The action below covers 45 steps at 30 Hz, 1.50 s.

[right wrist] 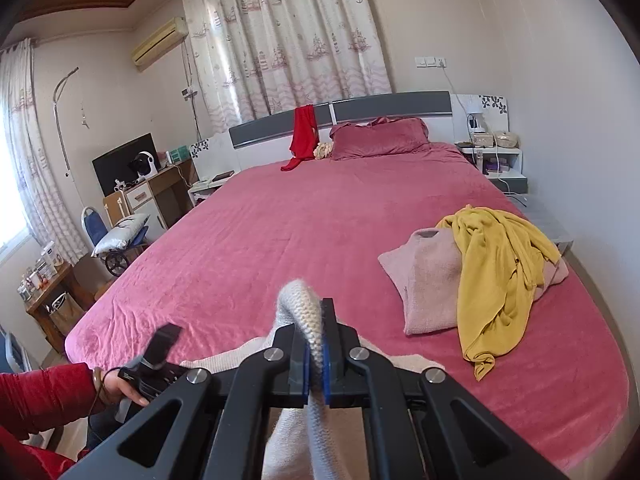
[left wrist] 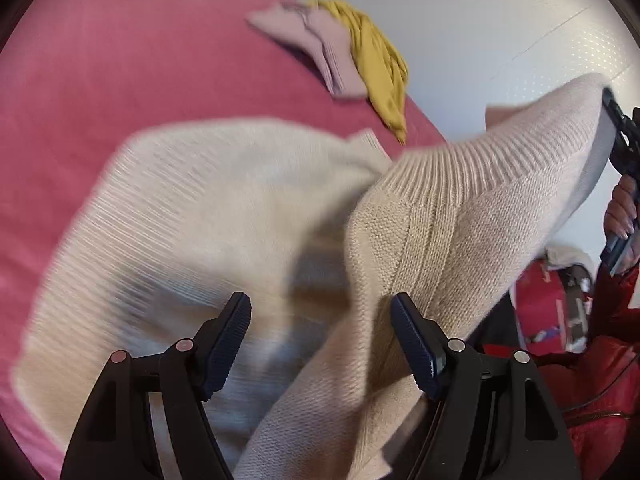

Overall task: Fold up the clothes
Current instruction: 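Hold the sweater up with both tools and shake it out to hang open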

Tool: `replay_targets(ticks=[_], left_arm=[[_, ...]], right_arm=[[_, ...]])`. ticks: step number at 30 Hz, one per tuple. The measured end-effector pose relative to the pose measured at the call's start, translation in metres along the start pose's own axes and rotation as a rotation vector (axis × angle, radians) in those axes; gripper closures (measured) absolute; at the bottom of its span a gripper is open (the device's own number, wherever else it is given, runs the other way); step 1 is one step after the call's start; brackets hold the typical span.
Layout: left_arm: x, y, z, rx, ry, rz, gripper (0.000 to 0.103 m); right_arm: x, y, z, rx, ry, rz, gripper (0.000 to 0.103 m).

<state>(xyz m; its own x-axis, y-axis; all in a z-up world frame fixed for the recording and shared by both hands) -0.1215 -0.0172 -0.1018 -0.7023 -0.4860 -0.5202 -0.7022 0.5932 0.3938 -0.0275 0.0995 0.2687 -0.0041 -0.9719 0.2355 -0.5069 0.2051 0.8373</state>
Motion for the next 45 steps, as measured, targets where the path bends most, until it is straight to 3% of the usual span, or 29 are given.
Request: replay_targets(ticks=[2,3,4,7,11,17,21,24,29,33,37,41,45], left_arm=[[-0.002,0.002,-0.004,-0.061,0.051,0.032,0.058],[-0.001,0.003,-0.008,-0.075,0.046,0.007,0.089],[0.001,0.003,-0.013,-0.088,0.034,-0.018,0.099],[-0.011,-0.001,-0.044,-0.159,0.062,0.016,0.099],[-0.026,0.002,-0.111,-0.336,0.058,-0.015,0.100],[-0.047,0.019,-0.269,-0.740,0.051,-0.066,0.100],[-0.105,0.020,-0.376,-0.939,0.151,0.096,0.100],[-0.146,0.012,-0.435,-1.012,0.231,0.185,0.100],[-0.201,-0.025,-0.508,-1.114,0.327,0.277,0.100],[-0.238,-0.079,-0.550,-1.169,0.394,0.301,0.100],[-0.260,-0.095,-0.570,-1.200,0.442,0.307,0.100],[-0.242,-0.073,-0.575,-1.178,0.479,0.282,0.099],[-0.176,-0.014,-0.562,-1.064,0.553,0.245,0.099]], right_arm=[[-0.003,0.000,0.001,0.003,-0.004,0.005,0.100],[-0.005,0.001,0.001,0.003,-0.004,0.010,0.100],[-0.006,0.002,0.001,0.002,-0.004,0.014,0.100],[-0.007,0.005,0.000,-0.009,-0.005,0.013,0.100],[-0.004,0.015,0.000,-0.030,-0.014,-0.006,0.100],[0.018,0.067,-0.014,-0.144,0.016,-0.053,0.100],[0.055,0.119,-0.054,-0.305,0.046,-0.148,0.100],[0.085,0.151,-0.090,-0.415,0.082,-0.209,0.100],[0.120,0.170,-0.149,-0.533,0.141,-0.293,0.100],[0.136,0.163,-0.189,-0.556,0.214,-0.332,0.100],[0.144,0.165,-0.196,-0.525,0.246,-0.342,0.100],[0.144,0.171,-0.156,-0.444,0.234,-0.323,0.100],[0.139,0.177,-0.085,-0.350,0.180,-0.310,0.100]])
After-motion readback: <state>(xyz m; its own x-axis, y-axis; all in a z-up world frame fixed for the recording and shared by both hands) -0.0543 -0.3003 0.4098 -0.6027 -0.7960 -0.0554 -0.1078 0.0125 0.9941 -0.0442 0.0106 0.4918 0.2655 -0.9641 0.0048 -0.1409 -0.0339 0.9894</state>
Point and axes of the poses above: each gripper's, at about its wrist camera, not at the fingertips, and z roughly the way its jaws point, x to its left, y to its top, the point moved 5 cm from there along z, roughly the way its jaws point, and after that the axes turned 4 degrees about y, right-handed, at the moved point
